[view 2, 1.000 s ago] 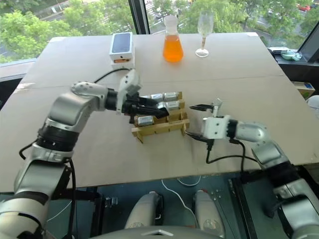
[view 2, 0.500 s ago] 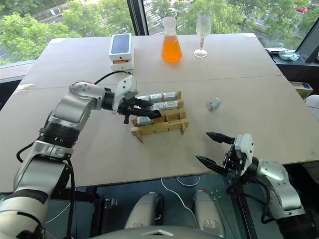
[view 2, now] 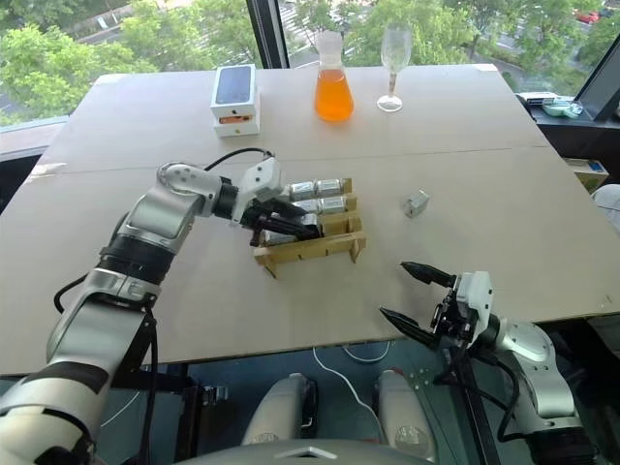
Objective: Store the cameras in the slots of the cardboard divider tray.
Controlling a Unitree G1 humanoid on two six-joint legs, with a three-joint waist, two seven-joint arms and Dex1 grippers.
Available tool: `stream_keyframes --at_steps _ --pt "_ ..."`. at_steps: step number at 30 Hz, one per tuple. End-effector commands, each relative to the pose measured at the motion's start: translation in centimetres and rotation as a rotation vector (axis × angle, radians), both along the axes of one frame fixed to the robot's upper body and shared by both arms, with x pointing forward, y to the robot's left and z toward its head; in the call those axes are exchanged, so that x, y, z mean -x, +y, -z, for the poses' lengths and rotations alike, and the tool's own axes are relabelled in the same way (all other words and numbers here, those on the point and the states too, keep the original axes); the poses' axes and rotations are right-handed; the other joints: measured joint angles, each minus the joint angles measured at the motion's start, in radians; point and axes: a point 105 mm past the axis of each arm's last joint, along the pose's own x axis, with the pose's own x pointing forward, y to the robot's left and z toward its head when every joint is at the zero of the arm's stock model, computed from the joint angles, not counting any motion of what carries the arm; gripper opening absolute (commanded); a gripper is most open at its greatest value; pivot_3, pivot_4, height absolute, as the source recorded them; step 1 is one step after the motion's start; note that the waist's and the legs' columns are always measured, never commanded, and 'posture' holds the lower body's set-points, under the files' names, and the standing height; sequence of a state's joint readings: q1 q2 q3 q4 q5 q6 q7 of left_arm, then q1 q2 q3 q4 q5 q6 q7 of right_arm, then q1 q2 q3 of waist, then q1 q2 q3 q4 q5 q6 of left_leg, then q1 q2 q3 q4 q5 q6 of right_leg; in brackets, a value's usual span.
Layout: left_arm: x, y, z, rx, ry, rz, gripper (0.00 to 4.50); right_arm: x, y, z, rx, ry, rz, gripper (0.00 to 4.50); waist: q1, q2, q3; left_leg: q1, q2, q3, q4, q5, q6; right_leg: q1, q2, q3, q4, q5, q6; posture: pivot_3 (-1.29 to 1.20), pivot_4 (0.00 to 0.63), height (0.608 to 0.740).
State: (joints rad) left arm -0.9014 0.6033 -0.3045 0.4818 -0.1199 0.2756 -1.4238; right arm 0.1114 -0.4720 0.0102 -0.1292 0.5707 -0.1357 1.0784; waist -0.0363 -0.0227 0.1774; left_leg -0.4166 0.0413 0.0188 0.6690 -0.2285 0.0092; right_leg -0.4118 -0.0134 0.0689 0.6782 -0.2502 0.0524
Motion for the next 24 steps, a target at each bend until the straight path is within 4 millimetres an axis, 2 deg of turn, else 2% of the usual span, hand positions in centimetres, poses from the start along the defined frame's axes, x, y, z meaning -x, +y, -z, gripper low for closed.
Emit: stream_keyframes --at_steps 1,5,7,11,13,18,22,24 --pt "0.2 0.3 -0.9 -0.026 -0.014 0.026 0.77 0.0 -0.4 -0.8 -0.007 -0.047 0.025 4.50 0.000 0.000 0.000 0.000 0.000 0.000 0.000 0.000 0.000 0.000 0.000 0.000 0.000 0.000 0.000 0.00 0.150 0.740" --pt "0.7 0.4 -0.6 -0.029 0.023 0.035 0.77 -0.1 -0.5 -0.8 -0.010 -0.048 0.032 4.50 0.000 0.000 0.000 0.000 0.000 0.000 0.000 0.000 0.000 0.000 0.000 0.000 0.000 0.000 0.000 0.00 0.150 0.740" --pt "0.5 0.1 -0.8 -0.002 0.034 0.019 1.81 -0.3 -0.6 -0.9 -0.012 -0.051 0.036 4.50 0.000 0.000 0.000 0.000 0.000 0.000 0.000 0.000 0.000 0.000 0.000 0.000 0.000 0.000 0.000 0.00 0.150 0.740" --pt "0.3 -0.1 -1.4 0.027 0.013 -0.001 3.30 -0.5 -0.7 -1.0 -0.011 -0.056 0.037 4.50 0.001 0.000 0.000 0.000 0.000 0.000 0.000 0.000 0.000 0.000 0.000 0.000 0.000 0.000 0.000 0.00 0.150 0.740" --pt "0.0 -0.2 -1.9 0.047 -0.013 -0.030 4.41 -0.6 -0.7 -1.1 -0.012 -0.059 0.036 4.50 0.003 0.000 0.000 0.000 0.000 0.000 0.000 0.000 0.000 0.000 0.000 0.000 0.000 0.000 0.000 0.00 0.150 0.740" --pt "1.6 0.4 -4.1 0.144 -0.050 -0.035 4.46 -2.4 -1.0 -2.3 -0.024 -0.068 0.117 4.50 -0.003 0.000 0.000 0.000 0.000 0.000 0.001 0.000 0.000 0.000 0.000 0.000 0.000 0.000 0.000 0.00 0.150 0.740" --pt "3.8 1.7 -5.4 0.249 -0.087 -0.103 4.46 -6.8 -0.9 -3.4 0.023 -0.062 0.325 4.50 -0.010 0.001 0.000 0.001 0.001 0.000 0.000 0.000 0.000 0.000 0.000 0.000 0.001 0.001 -0.001 0.00 0.150 0.740" --pt "4.8 2.3 -6.0 0.306 -0.122 -0.147 4.46 -8.4 -0.3 -4.2 0.006 -0.056 0.400 4.50 -0.006 0.001 0.000 0.000 0.001 0.000 -0.001 0.000 0.000 -0.001 0.000 0.000 0.001 0.002 -0.003 0.00 0.150 0.740"
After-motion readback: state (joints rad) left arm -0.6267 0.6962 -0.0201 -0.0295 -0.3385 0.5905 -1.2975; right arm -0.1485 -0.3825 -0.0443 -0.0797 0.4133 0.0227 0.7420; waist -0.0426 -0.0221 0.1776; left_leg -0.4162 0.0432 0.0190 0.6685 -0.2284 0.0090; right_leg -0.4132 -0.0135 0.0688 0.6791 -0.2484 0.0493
